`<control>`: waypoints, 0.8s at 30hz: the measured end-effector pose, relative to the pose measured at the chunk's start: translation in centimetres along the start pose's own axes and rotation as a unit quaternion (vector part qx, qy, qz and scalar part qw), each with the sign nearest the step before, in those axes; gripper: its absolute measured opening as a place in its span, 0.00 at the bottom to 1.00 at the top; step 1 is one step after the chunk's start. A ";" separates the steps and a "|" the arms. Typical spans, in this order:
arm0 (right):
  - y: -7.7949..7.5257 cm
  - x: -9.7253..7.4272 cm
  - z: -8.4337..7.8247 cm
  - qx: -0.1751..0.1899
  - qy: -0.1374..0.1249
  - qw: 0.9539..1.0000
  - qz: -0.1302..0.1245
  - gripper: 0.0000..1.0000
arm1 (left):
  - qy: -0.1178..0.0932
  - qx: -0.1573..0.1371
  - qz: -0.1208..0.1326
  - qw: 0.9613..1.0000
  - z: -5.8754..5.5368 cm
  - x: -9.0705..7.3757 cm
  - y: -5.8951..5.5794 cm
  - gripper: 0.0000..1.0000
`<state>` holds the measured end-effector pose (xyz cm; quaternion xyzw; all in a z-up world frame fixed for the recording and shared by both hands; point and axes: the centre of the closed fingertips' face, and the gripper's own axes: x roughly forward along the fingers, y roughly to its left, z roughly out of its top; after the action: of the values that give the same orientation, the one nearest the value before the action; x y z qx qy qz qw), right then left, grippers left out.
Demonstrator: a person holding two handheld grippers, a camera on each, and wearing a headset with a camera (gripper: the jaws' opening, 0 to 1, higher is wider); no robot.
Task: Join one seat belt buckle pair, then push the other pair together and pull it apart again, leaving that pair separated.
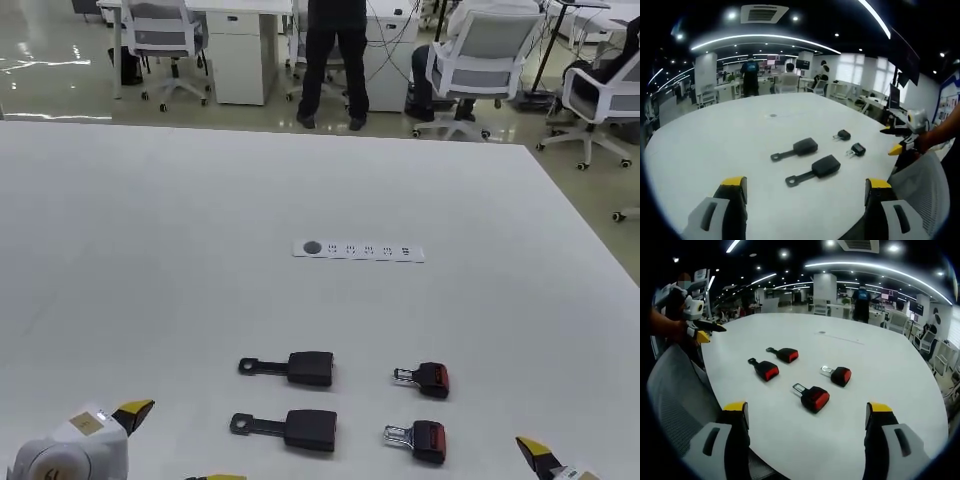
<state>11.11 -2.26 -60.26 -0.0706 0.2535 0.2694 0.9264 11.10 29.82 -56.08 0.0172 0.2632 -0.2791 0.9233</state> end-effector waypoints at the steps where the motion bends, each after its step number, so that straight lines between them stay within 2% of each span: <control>1: 0.0 0.0 0.0 -0.001 0.000 1.000 0.000 0.98 | 0.001 0.000 0.001 1.000 -0.1 0.0 0.1 1.00; 8: 0.1 -0.1 0.0 -0.001 0.001 1.000 0.001 0.98 | 0.002 -0.001 0.002 1.000 -0.4 0.0 0.2 0.99; 24: 0.7 0.3 -0.4 -0.005 0.009 1.000 0.016 0.97 | 0.003 -0.001 0.000 1.000 -0.2 0.2 0.2 0.99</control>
<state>10.80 -1.63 -60.80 -0.0739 0.2616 0.2854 0.9191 11.21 29.93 -56.34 0.0167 0.2661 -0.2786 0.9227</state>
